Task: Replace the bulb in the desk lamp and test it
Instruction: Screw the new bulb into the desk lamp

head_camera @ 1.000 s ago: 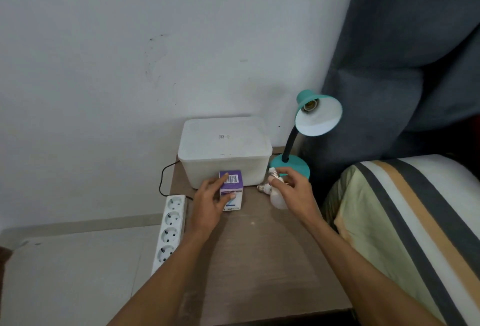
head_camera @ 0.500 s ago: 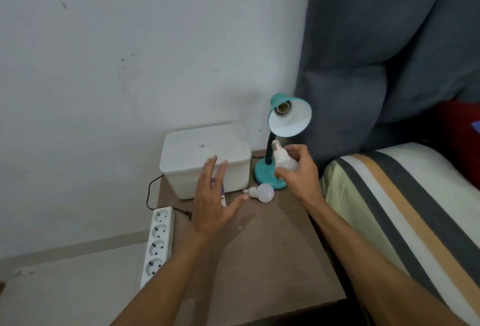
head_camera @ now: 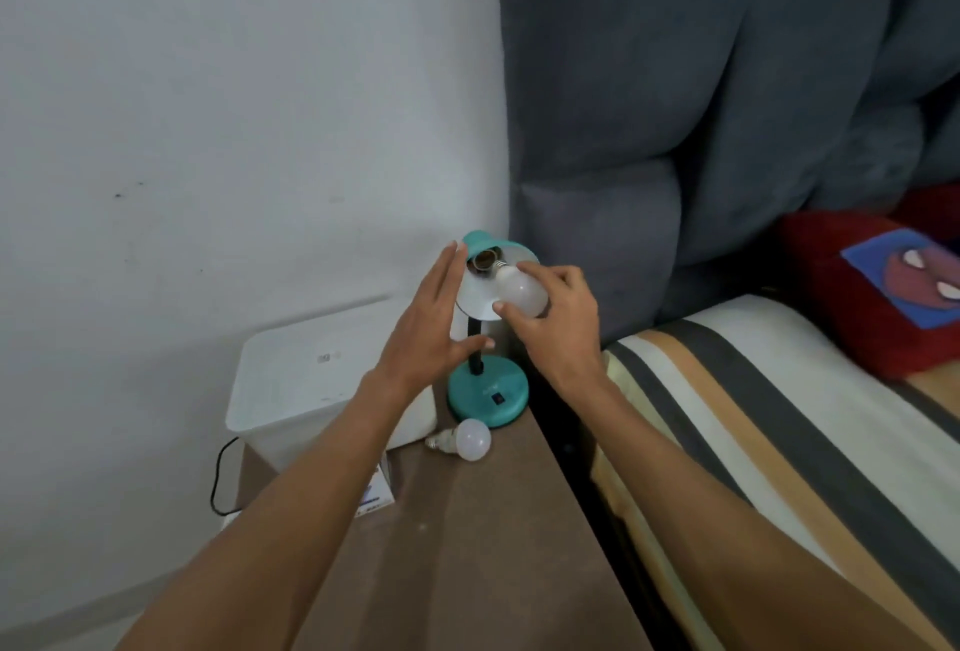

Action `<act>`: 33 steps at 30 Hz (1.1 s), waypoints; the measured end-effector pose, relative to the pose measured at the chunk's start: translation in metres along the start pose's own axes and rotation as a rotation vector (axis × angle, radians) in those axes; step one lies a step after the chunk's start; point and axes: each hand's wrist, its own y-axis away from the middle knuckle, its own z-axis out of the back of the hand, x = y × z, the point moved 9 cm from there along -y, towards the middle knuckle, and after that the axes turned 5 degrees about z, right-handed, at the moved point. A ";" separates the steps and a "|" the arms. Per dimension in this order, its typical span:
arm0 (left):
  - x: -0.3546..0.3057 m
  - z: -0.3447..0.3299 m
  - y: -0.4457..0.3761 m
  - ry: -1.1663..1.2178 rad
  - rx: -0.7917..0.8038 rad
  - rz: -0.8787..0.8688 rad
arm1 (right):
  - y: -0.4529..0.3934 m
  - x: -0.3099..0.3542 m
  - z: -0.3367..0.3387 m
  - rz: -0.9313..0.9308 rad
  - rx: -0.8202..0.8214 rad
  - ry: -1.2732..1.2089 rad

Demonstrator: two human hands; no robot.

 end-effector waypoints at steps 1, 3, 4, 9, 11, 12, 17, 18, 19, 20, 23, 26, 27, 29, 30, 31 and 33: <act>0.001 -0.002 -0.005 0.004 0.009 -0.018 | -0.002 0.000 -0.001 0.017 -0.005 0.033; 0.002 -0.003 -0.011 0.010 0.014 -0.062 | -0.005 0.002 -0.005 0.056 -0.019 0.056; 0.002 -0.003 -0.012 0.008 0.007 -0.080 | -0.006 0.003 -0.008 0.076 -0.024 0.051; 0.000 0.000 -0.016 -0.004 -0.048 -0.124 | -0.006 0.007 -0.020 0.108 -0.067 0.100; 0.000 0.001 -0.016 -0.010 -0.058 -0.142 | -0.007 0.008 -0.025 0.091 -0.063 0.116; 0.001 0.001 -0.016 -0.017 -0.058 -0.148 | -0.007 0.009 -0.029 0.088 -0.048 0.126; 0.002 0.001 -0.016 -0.037 -0.064 -0.166 | -0.001 0.011 -0.043 0.096 0.026 0.219; 0.002 0.001 -0.016 -0.040 -0.062 -0.170 | -0.001 0.010 -0.043 0.091 0.021 0.223; 0.002 0.001 -0.017 -0.043 -0.063 -0.173 | -0.002 0.009 -0.043 0.080 0.016 0.214; 0.003 0.002 -0.017 -0.047 -0.065 -0.175 | -0.003 0.008 -0.044 0.063 0.012 0.198; 0.002 0.003 -0.017 -0.047 -0.077 -0.180 | -0.003 0.005 -0.041 0.005 -0.033 0.114; 0.000 0.002 -0.016 -0.049 -0.075 -0.189 | -0.004 0.000 -0.034 -0.057 -0.098 0.033; 0.001 0.001 -0.016 -0.046 -0.075 -0.187 | -0.004 0.000 -0.033 -0.064 -0.110 0.036; 0.001 0.001 -0.017 -0.046 -0.083 -0.186 | -0.005 0.004 -0.034 -0.062 -0.123 0.047; 0.000 0.001 -0.017 -0.052 -0.086 -0.189 | -0.005 0.007 -0.034 -0.052 -0.127 0.047; -0.001 0.001 -0.017 -0.058 -0.088 -0.192 | -0.004 0.010 -0.035 -0.037 -0.129 0.048; -0.002 0.001 -0.017 -0.059 -0.091 -0.189 | -0.004 0.013 -0.038 -0.004 -0.107 0.053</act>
